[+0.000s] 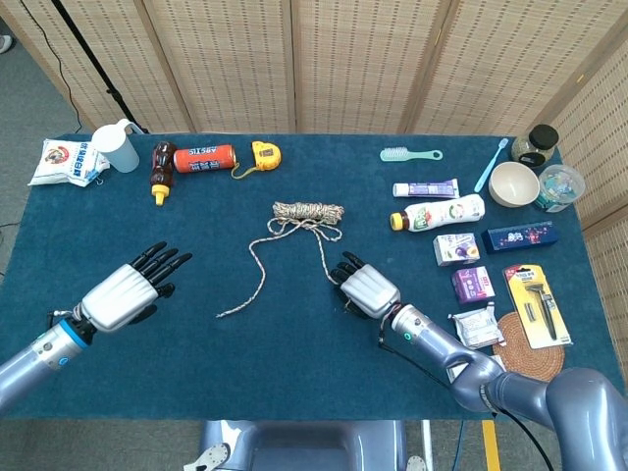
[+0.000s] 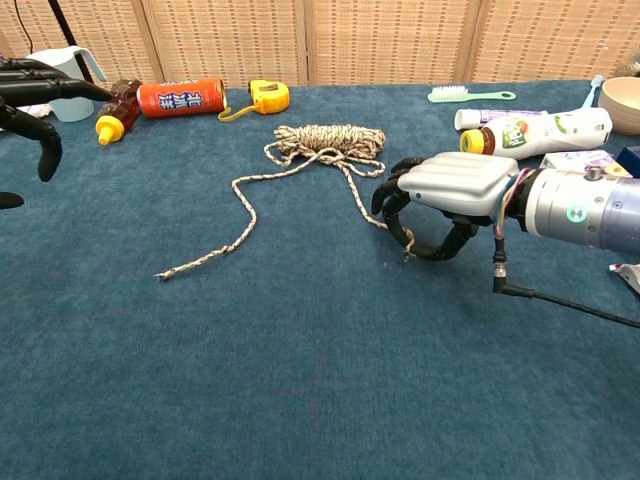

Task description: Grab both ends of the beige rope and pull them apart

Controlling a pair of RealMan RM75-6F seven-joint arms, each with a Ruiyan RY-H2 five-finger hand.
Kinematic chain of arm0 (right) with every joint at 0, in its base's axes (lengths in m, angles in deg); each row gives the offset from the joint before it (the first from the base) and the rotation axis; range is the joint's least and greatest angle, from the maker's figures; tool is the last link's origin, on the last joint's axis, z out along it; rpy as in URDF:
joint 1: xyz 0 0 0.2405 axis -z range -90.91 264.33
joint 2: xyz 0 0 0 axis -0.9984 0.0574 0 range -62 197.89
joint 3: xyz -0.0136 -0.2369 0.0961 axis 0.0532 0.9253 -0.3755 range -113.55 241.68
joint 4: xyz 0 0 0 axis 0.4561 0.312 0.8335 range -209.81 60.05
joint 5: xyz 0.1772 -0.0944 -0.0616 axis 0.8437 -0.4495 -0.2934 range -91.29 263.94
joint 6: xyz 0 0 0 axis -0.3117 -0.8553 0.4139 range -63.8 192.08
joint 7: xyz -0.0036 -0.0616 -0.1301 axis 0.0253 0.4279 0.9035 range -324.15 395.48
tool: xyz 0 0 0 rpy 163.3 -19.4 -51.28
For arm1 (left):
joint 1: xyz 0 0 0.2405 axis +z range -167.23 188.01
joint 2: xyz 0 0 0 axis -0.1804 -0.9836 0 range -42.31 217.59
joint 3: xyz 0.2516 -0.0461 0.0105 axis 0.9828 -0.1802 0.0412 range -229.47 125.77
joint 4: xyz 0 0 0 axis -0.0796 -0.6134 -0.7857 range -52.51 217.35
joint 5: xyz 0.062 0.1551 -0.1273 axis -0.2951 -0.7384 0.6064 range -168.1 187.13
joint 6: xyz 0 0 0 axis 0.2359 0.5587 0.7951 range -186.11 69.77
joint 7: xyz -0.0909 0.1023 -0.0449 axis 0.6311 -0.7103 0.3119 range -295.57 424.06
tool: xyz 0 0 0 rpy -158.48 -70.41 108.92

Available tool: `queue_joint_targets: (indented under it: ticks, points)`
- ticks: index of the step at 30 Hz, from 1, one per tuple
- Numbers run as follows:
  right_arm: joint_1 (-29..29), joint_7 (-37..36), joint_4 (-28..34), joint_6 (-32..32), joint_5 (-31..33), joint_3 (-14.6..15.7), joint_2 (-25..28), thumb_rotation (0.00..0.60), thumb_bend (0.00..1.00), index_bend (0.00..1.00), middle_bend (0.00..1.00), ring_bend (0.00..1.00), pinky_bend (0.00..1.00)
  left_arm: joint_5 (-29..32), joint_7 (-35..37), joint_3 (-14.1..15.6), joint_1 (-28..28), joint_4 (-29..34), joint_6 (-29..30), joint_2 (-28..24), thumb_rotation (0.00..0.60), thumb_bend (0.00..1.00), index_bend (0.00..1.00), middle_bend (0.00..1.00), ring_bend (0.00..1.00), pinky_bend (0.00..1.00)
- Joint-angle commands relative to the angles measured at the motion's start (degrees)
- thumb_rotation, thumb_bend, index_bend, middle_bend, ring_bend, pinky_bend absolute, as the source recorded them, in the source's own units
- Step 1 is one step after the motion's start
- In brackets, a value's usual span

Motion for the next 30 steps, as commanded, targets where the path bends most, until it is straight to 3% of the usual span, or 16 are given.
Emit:
queue_joint_targets:
  ticks: [1,8,15,30]
  points:
    - [0.0,0.0,-0.2,-0.1,0.1,-0.1,-0.1,0.6,0.47,0.54,0.22,0.16,0.0,-0.5,2.3,0.2,-2.0,-4.1,1.1,4.0,0.6,0.25,0.51,0.0,0.0,0.0]
    - [-0.1,-0.2,-1.0,-0.5,0.3,-0.2,-0.6,0.6,0.47,0.53,0.22,0.16,0.0,-3.2,3.5,0.5,-5.0,-12.8,4.9,10.9,0.6,0.25,0.48,0.0,0.0,0.0]
    - [0.2,-0.6,-1.5,-0.3,0.6,-0.4,-0.9,0.6,0.47,0.53,0.22,0.16,0.0,-5.7,6.1,2.7,-8.2,-22.6,7.3,17.5,0.6,0.25,0.45,0.0,0.0,0.0]
    - [0.7,-1.0,-2.3,-0.3,1.0,-0.4,-1.2,0.6,0.47,0.54,0.22,0.16,0.0,-5.5,9.4,6.5,-12.1,-35.8,8.0,27.8,0.6,0.25,0.41,0.0,0.0,0.0]
